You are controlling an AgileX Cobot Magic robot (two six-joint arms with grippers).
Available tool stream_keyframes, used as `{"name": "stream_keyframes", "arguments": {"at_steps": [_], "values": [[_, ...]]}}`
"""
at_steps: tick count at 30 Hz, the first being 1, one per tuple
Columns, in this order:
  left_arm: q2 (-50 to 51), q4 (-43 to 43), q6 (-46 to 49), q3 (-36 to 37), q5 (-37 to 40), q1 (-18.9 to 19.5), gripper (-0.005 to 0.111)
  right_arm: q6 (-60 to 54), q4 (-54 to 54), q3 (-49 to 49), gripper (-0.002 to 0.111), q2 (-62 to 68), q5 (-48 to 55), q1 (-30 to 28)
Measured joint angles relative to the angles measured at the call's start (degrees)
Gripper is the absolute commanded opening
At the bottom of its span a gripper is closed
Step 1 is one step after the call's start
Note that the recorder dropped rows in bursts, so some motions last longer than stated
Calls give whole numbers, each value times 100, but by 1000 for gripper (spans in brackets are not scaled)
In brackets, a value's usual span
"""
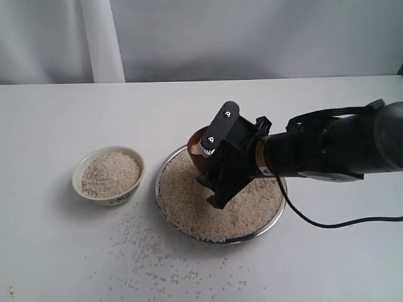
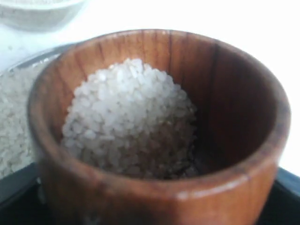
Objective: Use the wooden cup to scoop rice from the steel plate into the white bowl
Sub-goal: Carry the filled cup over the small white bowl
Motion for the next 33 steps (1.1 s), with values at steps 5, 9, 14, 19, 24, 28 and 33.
{"name": "stream_keyframes", "arguments": {"at_steps": [5, 9, 14, 19, 24, 28, 33], "values": [[0, 0, 0, 0, 0, 0, 0, -204, 342, 0, 0, -276, -286, -9], [0, 0, 0, 0, 0, 0, 0, -246, 531, 0, 0, -481, -851, -9], [0, 0, 0, 0, 0, 0, 0, -257, 671, -61, 0, -692, -1279, -9], [0, 0, 0, 0, 0, 0, 0, -51, 671, -486, 0, -690, -912, 71], [0, 0, 0, 0, 0, 0, 0, -20, 603, -1091, 0, -690, -150, 467], [0, 0, 0, 0, 0, 0, 0, -20, 589, -1672, 0, -573, 302, 838], [0, 0, 0, 0, 0, 0, 0, -302, 576, -2563, 0, -145, 1535, 1340]]}}
